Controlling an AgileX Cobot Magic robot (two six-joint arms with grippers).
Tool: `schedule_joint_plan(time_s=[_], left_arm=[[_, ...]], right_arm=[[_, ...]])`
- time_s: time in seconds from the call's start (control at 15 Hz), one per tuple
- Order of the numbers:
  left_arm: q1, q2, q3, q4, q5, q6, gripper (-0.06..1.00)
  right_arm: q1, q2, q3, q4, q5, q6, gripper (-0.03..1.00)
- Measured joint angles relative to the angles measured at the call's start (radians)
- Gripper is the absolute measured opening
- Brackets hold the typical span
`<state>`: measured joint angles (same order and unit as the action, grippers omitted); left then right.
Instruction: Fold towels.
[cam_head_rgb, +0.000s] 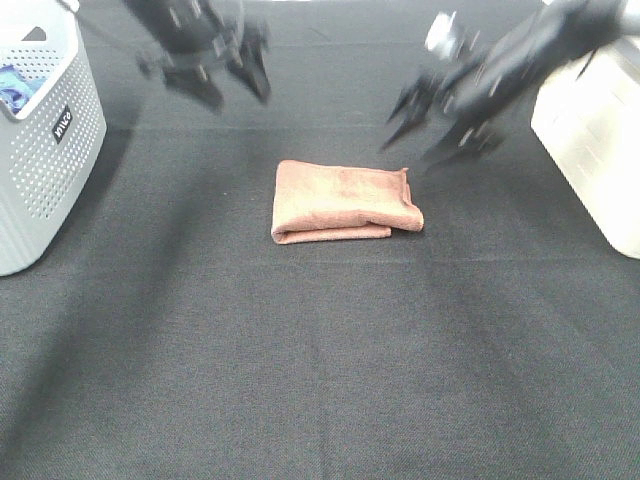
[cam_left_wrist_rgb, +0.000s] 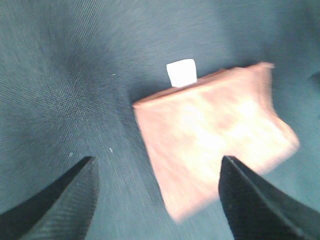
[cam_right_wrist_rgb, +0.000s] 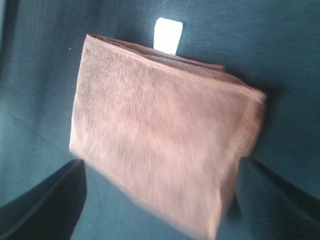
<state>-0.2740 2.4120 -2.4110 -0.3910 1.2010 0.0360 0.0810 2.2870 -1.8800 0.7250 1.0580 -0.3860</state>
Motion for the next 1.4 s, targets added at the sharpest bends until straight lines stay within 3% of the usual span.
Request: schedule_joint_plan(time_s=[0.07,0.13,0.33,0.53,0.87,1.0,1.4], left_arm=[[0.0,-0.029,0.0,0.01,0.007,0.014,0.65],[0.0,-0.029,0.0,0.01,0.007,0.014,0.65],[0.0,-0.147,0.0,0.057,0.011,0.024,0.65],[0.0,-0.327,0.057,0.115,0.011,0.024,0.65],[0.0,-0.776,0.589,0.391,0.012,-0.066,0.65],[0.0,-1.007,0.867,0.467,0.014,-0.136,0.65],[0.0,-1.535,1.43,0.47,0.016,-0.168,0.65]], right_arm=[[0.004,-0.045,0.0,-0.065,0.023,0.057,0.78],[0.004,-0.045,0.0,-0.065,0.023,0.057,0.78],[0.053,-0.212,0.0,-0.261,0.13,0.198,0.78],[0.098,-0.349,0.0,-0.401,0.15,0.279,0.78],[0.157,-0.615,0.057,-0.509,0.156,0.315,0.78],[0.159,-0.801,0.246,-0.555,0.157,0.331,0.78],[0.159,-1.301,0.891,-0.601,0.159,0.332,0.78]])
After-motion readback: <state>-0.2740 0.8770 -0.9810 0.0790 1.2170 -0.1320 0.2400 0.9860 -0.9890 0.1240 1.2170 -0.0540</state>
